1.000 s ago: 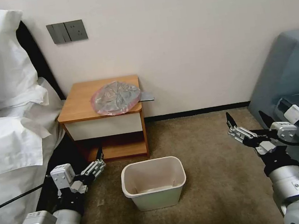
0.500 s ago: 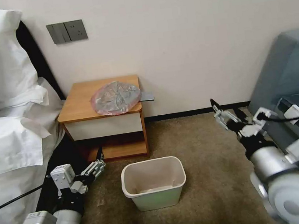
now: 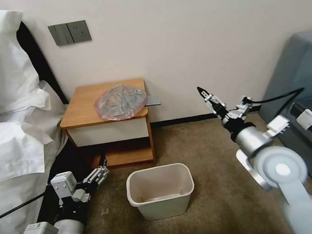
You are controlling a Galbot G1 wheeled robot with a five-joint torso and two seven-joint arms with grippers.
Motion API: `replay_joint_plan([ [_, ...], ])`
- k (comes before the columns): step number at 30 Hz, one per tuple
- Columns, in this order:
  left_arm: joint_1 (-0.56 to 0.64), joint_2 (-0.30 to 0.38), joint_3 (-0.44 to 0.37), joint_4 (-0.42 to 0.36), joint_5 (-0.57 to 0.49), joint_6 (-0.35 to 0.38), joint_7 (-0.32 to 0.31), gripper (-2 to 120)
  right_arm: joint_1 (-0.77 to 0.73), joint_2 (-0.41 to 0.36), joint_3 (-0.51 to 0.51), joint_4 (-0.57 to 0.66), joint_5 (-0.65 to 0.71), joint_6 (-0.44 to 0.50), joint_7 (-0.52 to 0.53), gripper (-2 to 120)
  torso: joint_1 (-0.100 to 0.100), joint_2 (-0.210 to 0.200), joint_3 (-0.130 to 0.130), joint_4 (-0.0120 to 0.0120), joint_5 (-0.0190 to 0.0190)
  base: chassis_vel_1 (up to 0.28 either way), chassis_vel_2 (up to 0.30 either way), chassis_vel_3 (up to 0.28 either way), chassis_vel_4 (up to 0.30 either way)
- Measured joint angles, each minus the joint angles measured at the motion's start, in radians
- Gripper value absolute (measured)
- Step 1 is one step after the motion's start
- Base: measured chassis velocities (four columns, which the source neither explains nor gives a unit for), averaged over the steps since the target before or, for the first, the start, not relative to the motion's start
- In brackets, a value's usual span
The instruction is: Pick up the garbage bag from the table and place it over the trash can.
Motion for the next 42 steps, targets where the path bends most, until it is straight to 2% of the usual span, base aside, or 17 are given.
replay_joint_plan([
  [3,0.004,0.005,-0.003,0.000,-0.007,-0.008,0.000,100,0.021,0.009,-0.016,-0.044,0.031,0.001,-0.009,100,0.000,0.000,0.000,0.0000,0.0000,0.000,0.000,0.000,0.000],
  [6,0.009,0.007,-0.006,0.000,-0.011,-0.010,-0.002,100,0.070,0.030,-0.077,-0.155,0.053,0.006,-0.041,100,0.000,0.000,0.000,-0.0001,-0.0003,0.000,0.000,0.000,0.000],
  [10,0.012,0.007,-0.008,0.000,-0.011,-0.010,-0.003,100,0.098,0.047,-0.107,-0.213,0.076,0.006,-0.049,100,0.000,0.000,0.000,0.0001,0.0002,0.000,0.000,0.000,0.000],
  [13,0.024,-0.001,-0.014,0.000,-0.010,-0.009,-0.008,100,0.169,0.094,-0.136,-0.339,0.112,0.007,-0.064,100,0.000,0.000,0.000,-0.0001,0.0000,0.000,0.000,0.000,0.000],
  [17,0.027,-0.003,-0.016,0.000,-0.010,-0.009,-0.010,100,0.229,0.129,-0.153,-0.433,0.109,0.005,-0.088,100,0.000,0.000,0.000,0.0000,-0.0001,0.000,0.000,0.000,0.000],
  [19,0.028,-0.004,-0.018,0.000,-0.010,-0.010,-0.010,100,0.288,0.163,-0.172,-0.521,0.076,0.001,-0.111,100,0.000,0.000,0.000,-0.0001,0.0000,0.000,0.000,0.000,0.000],
  [20,0.028,-0.004,-0.018,0.000,-0.010,-0.010,-0.010,100,0.288,0.163,-0.172,-0.521,0.076,0.001,-0.111,100,0.000,0.000,0.000,-0.0001,0.0000,0.000,0.000,0.000,0.000],
  [25,0.035,-0.009,-0.029,0.000,0.000,-0.013,-0.010,100,0.388,0.216,-0.207,-0.682,-0.028,0.000,-0.178,100,0.000,0.000,0.000,0.0000,-0.0001,0.000,0.000,0.000,0.000],
  [27,0.035,-0.009,-0.029,0.000,0.000,-0.013,-0.010,100,0.388,0.216,-0.207,-0.682,-0.028,0.000,-0.178,100,0.000,0.000,0.000,0.0000,-0.0001,0.000,0.000,0.000,0.000],
  [31,0.036,-0.011,-0.030,0.000,0.002,-0.013,-0.010,100,0.452,0.249,-0.222,-0.786,-0.066,0.019,-0.197,97,0.000,0.000,0.000,0.0001,0.0000,0.000,0.000,0.000,0.000],
  [33,0.036,-0.011,-0.030,0.000,0.002,-0.013,-0.010,100,0.452,0.249,-0.222,-0.786,-0.066,0.019,-0.197,97,0.000,0.000,0.000,0.0001,0.0000,0.000,0.000,0.000,0.000],
  [34,0.036,-0.012,-0.030,0.000,0.002,-0.014,-0.010,100,0.466,0.250,-0.226,-0.807,-0.070,0.025,-0.201,90,0.000,0.000,0.000,0.0000,0.0000,0.000,0.000,0.000,0.000],
  [36,0.037,-0.012,-0.031,0.000,0.002,-0.015,-0.010,100,0.473,0.249,-0.228,-0.817,-0.071,0.030,-0.206,82,0.000,0.000,0.000,0.0000,0.0000,0.000,0.000,0.000,0.000],
  [37,0.037,-0.012,-0.031,0.000,0.002,-0.015,-0.010,100,0.473,0.249,-0.228,-0.817,-0.071,0.030,-0.206,82,0.000,0.000,0.000,0.0000,0.0000,0.000,0.000,0.000,0.000],
  [39,0.037,-0.013,-0.031,0.000,0.002,-0.016,-0.010,100,0.474,0.249,-0.229,-0.817,-0.073,0.032,-0.210,72,0.000,0.000,0.000,-0.0001,0.0000,0.000,0.000,0.000,0.000],
  [40,0.037,-0.013,-0.031,0.000,0.002,-0.016,-0.010,100,0.474,0.249,-0.229,-0.817,-0.073,0.032,-0.210,72,0.000,0.000,0.000,-0.0001,0.0000,0.000,0.000,0.000,0.000],
  [42,0.037,-0.014,-0.031,0.000,0.002,-0.016,-0.010,100,0.473,0.250,-0.231,-0.813,-0.083,0.037,-0.211,61,0.000,0.000,0.000,-0.0001,0.0000,0.000,0.000,0.000,0.000],
])
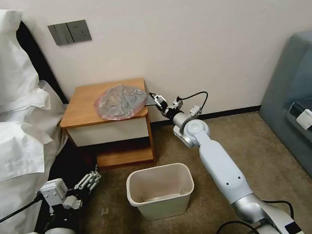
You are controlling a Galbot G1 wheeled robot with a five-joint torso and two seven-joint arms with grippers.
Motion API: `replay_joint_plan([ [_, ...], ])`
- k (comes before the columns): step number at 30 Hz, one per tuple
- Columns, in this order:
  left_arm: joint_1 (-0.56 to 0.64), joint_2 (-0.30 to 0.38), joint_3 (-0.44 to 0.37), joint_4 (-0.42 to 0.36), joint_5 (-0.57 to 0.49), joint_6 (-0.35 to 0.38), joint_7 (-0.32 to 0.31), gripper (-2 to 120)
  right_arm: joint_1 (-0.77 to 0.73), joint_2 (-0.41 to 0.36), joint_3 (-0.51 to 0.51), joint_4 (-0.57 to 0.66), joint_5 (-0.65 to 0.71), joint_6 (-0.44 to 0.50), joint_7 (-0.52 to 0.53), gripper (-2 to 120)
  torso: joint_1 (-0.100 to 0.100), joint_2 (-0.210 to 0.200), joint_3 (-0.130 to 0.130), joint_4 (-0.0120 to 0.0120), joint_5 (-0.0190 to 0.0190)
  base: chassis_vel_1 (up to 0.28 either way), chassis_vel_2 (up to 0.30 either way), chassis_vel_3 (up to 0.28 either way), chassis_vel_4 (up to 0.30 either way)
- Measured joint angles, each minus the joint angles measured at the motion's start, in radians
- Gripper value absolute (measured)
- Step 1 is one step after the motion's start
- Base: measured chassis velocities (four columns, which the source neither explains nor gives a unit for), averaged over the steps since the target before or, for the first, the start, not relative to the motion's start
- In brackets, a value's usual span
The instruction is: Pick up the garbage bag from the table and place it over the trash can.
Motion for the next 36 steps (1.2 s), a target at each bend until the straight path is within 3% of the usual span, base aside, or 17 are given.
replay_joint_plan([
  [5,0.000,-0.001,0.000,0.000,0.000,-0.001,0.000,100,-0.006,0.002,0.000,0.007,-0.007,0.005,0.000,47,0.000,0.000,0.000,0.0000,0.0000,0.000,0.000,0.000,0.000],
  [6,0.000,-0.001,0.000,0.000,0.000,-0.001,0.000,100,-0.010,0.001,0.000,0.015,-0.008,0.005,0.000,37,0.000,0.000,0.000,0.0000,0.0001,0.000,0.000,0.000,0.000],
  [17,0.000,-0.003,0.001,0.000,0.000,-0.003,0.000,100,-0.030,-0.023,-0.009,0.071,-0.013,0.017,0.010,1,0.000,0.000,0.000,0.0000,0.0001,0.000,0.000,0.000,0.000],
  [24,-0.001,-0.018,0.014,0.000,0.003,-0.005,0.001,100,-0.138,-0.080,-0.053,0.281,-0.010,0.049,0.086,0,0.000,0.000,0.000,0.0002,0.0001,0.000,0.000,0.000,0.000],
  [32,-0.001,-0.019,0.016,0.000,0.003,-0.005,0.002,100,-0.399,-0.188,-0.130,0.653,-0.011,0.049,0.225,0,0.000,0.000,0.000,0.0000,0.0001,0.000,0.000,0.000,0.000],
  [36,-0.001,-0.019,0.016,0.000,0.003,-0.006,0.002,100,-0.502,-0.219,-0.173,0.762,-0.056,0.058,0.245,0,0.000,0.000,0.000,-0.0001,0.0000,0.000,0.000,0.000,0.000],
])
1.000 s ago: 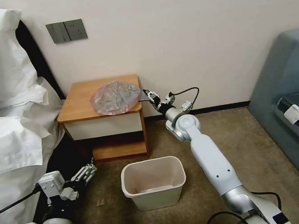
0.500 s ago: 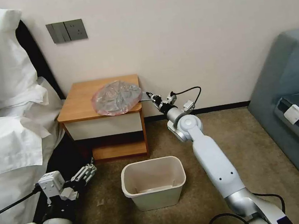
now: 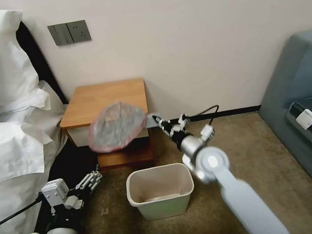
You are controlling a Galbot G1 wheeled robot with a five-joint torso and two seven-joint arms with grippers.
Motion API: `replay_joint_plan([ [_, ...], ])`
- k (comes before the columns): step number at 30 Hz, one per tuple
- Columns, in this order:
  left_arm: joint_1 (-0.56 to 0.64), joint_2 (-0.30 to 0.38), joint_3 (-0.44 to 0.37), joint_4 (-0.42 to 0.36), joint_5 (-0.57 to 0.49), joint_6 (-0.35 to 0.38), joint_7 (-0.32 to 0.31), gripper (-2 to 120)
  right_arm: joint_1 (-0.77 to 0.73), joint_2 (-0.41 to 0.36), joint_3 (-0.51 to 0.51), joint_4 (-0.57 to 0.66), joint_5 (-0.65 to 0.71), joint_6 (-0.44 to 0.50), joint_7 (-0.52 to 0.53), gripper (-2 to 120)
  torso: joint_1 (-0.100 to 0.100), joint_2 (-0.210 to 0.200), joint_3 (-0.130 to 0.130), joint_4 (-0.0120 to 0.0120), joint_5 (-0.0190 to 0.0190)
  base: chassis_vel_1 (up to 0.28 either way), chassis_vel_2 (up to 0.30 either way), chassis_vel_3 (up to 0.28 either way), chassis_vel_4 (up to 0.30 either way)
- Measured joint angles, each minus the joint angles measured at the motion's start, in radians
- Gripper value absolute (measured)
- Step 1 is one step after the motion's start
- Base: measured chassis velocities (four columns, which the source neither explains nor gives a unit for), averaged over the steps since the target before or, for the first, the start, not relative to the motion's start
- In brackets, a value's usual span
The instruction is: Pick up the garbage bag from the table and place it over the trash can.
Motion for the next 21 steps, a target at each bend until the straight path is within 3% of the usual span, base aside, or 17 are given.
replay_joint_plan([
  [7,0.000,0.000,0.001,0.000,0.000,-0.001,0.000,100,-0.142,-0.047,-0.043,0.071,-0.120,0.000,0.025,0,0.000,0.000,0.000,0.0002,0.0001,0.000,0.000,0.000,0.000],
  [11,0.000,0.000,0.001,0.000,0.000,-0.001,0.000,100,-0.238,-0.082,-0.029,0.085,-0.194,-0.019,-0.020,0,0.000,0.000,0.000,0.0001,0.0000,0.000,0.000,0.000,0.000],
  [21,-0.001,0.001,0.002,0.000,0.000,-0.002,0.000,100,-0.285,-0.090,0.003,0.062,-0.274,-0.018,-0.093,0,0.000,0.000,0.000,0.0001,0.0000,0.000,0.000,0.000,0.000],
])
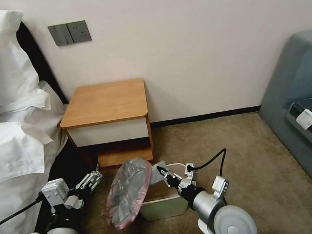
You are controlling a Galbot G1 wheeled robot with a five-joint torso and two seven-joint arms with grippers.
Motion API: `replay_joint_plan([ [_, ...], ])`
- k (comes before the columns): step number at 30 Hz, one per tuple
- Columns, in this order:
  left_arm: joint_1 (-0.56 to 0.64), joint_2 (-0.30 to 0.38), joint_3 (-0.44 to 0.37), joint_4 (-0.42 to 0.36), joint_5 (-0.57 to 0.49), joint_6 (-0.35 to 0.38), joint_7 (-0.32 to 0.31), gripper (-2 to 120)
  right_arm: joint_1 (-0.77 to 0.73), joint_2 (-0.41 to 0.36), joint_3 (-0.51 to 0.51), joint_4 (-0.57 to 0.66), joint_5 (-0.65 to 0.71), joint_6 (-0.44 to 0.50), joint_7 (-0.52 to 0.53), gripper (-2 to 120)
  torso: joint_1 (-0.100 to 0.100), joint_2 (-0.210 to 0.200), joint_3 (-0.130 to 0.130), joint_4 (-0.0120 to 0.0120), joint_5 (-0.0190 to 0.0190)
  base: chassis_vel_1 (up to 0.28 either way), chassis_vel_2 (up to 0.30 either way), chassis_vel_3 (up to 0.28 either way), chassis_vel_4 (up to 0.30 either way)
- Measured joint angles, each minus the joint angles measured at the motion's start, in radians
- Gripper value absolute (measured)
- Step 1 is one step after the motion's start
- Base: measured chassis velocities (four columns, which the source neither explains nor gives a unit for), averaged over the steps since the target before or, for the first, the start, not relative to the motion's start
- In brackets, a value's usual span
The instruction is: Pick up the garbage bag from the table and place it over the trash can.
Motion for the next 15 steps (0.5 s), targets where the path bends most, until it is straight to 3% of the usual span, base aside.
replay_joint_plan([
  [6,-0.001,0.002,0.002,0.000,-0.001,-0.001,0.000,100,0.002,-0.019,0.006,-0.006,-0.054,-0.015,-0.007,0,0.000,0.000,0.000,0.0000,0.0000,0.000,0.000,0.000,0.000],
  [15,-0.011,0.012,0.015,0.000,-0.006,-0.002,0.001,100,-0.024,-0.042,0.033,0.020,-0.136,-0.019,-0.006,32,0.000,0.000,0.000,0.0000,0.0000,0.000,0.000,0.000,0.000],
])
